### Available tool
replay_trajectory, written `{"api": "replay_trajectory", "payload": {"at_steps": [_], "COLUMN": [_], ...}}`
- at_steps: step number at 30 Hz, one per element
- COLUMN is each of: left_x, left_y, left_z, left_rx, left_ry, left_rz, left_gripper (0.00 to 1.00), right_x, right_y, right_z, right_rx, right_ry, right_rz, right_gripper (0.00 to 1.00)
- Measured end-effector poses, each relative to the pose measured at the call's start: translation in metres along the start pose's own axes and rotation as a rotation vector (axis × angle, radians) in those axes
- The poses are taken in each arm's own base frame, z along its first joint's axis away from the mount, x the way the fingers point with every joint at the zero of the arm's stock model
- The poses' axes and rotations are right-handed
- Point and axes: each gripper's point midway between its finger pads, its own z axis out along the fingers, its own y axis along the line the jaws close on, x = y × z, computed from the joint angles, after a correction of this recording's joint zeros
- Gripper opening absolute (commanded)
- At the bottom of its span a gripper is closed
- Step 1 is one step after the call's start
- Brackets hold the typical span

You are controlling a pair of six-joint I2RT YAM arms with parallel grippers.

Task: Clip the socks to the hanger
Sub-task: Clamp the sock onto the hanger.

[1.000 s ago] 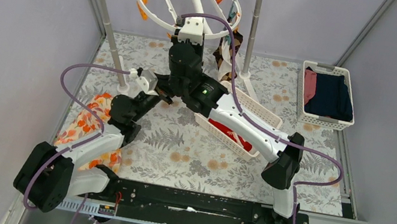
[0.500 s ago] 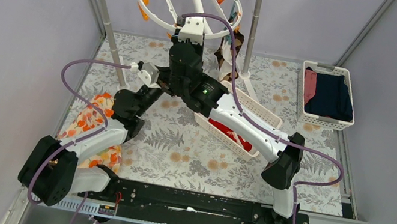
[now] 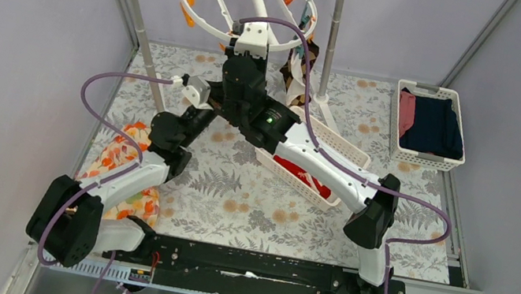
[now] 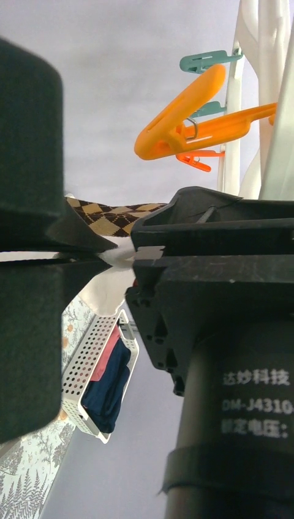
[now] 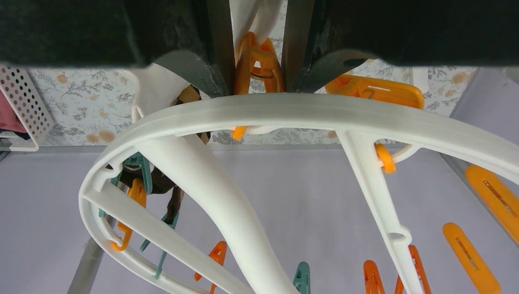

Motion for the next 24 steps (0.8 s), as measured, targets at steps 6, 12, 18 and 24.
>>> {"api": "replay_trajectory", "payload": {"at_steps": [6, 12, 18, 24], "left_x": [0.002, 0.010, 0.015, 0.015], "left_y": [0.001, 0.002, 0.002, -0.001], "left_z": [0.004, 0.005, 0.005, 0.004], "left_rx": [-0.001, -0.002, 0.000, 0.014], "left_ry": [0.015, 0.041, 0.051, 0.052], "left_rz": [-0.003, -0.008, -0.010, -0.011], "left_gripper": [0.00, 0.00, 0.00, 0.00], "right_x": [-0.001, -0.004, -0.005, -0.005], "right_y": [-0.003, -0.006, -0.006, -0.006], "right_z": [0.000, 0.001, 0.000, 0.001], "right_rx": [0.003, 0.006, 0.006, 0.006], "right_ry": [0.000, -0.003, -0.004, -0.004], "right_rz": [0.001, 0.009, 0.015, 0.015], "right_gripper": [0.14, 0.14, 0.13, 0.13]}}
